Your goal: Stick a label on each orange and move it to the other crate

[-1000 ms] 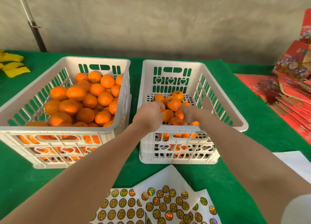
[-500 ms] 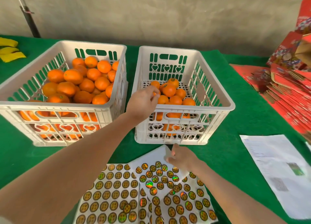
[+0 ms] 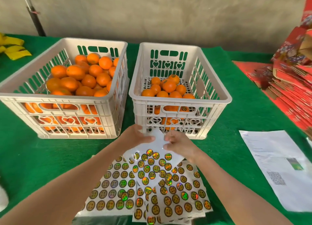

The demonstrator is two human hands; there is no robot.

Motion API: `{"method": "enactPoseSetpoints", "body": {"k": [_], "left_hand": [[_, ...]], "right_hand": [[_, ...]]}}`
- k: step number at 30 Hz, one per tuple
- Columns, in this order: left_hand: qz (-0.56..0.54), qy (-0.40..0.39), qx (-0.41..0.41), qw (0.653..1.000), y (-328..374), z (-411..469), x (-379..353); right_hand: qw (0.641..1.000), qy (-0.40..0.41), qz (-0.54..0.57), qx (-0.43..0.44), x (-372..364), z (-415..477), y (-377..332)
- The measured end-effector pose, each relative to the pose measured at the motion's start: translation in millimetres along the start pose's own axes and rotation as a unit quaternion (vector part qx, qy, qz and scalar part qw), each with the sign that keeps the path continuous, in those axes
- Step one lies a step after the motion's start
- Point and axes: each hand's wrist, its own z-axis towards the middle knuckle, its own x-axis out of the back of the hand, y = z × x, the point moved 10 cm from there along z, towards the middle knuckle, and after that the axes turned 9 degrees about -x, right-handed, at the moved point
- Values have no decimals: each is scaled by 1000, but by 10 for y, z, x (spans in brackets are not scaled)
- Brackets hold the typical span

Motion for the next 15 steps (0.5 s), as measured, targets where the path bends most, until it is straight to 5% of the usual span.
{"method": "enactPoseSetpoints", "body": {"k": [3, 8, 15], "left_hand": [[-47, -66, 26, 996, -107, 38, -147], [-63, -58, 23, 996, -109, 41, -124], [-87, -61, 69, 992, -190, -4, -176]], "right_hand": [[999, -8, 38, 30, 40, -111, -152], [997, -47, 52, 26, 100, -232, -134], [997, -28, -60, 27, 133, -271, -12]]}}
